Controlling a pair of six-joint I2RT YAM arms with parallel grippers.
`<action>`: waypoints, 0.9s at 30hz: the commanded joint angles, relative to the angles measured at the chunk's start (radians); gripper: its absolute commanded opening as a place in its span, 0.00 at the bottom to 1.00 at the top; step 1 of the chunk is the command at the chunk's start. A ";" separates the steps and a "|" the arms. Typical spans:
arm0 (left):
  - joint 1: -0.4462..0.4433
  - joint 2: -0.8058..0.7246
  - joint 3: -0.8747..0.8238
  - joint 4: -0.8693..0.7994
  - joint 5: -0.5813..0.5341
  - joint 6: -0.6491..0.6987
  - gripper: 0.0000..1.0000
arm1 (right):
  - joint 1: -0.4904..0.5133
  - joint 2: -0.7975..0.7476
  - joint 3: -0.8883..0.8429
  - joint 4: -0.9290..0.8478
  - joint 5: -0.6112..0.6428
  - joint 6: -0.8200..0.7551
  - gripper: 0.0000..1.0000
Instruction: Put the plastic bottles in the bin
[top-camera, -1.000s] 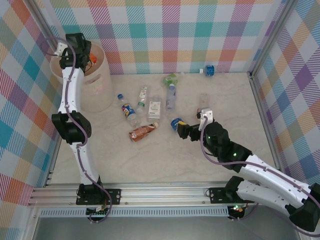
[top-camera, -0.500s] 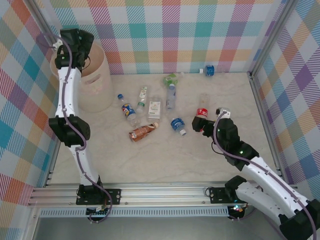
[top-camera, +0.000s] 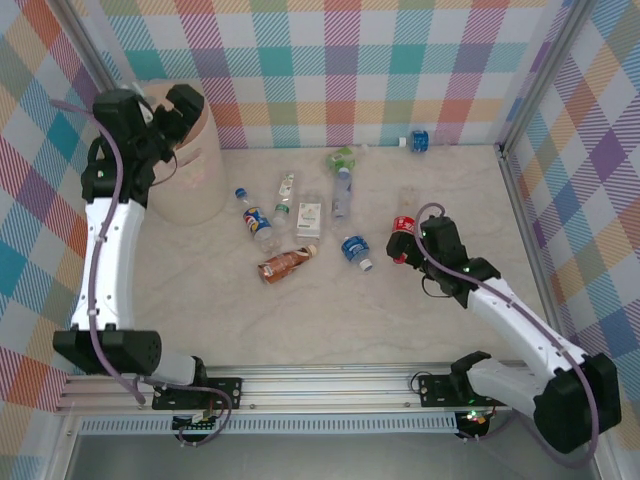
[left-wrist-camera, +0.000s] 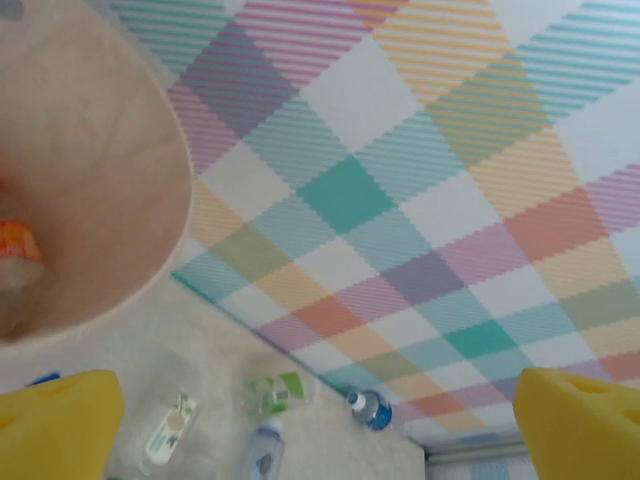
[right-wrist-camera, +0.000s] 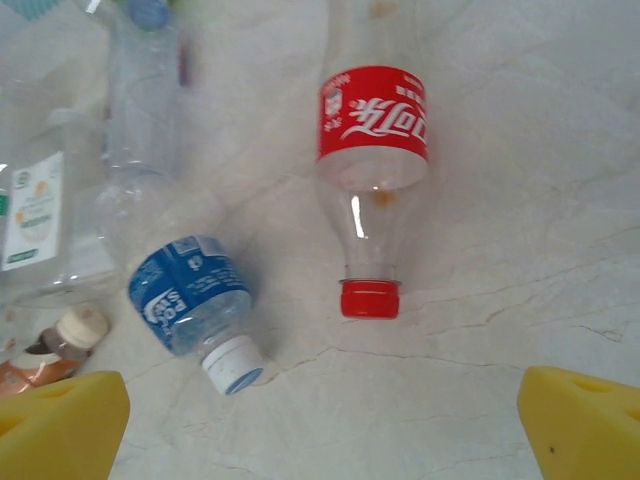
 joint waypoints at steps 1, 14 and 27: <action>-0.012 -0.106 -0.111 0.061 0.087 0.019 1.00 | -0.056 0.068 0.067 -0.035 -0.081 -0.042 1.00; -0.010 -0.347 -0.391 -0.143 -0.024 0.188 1.00 | -0.197 0.362 0.226 -0.005 -0.196 -0.145 1.00; -0.010 -0.387 -0.514 -0.191 -0.087 0.167 1.00 | -0.194 0.670 0.425 -0.038 -0.135 -0.207 0.92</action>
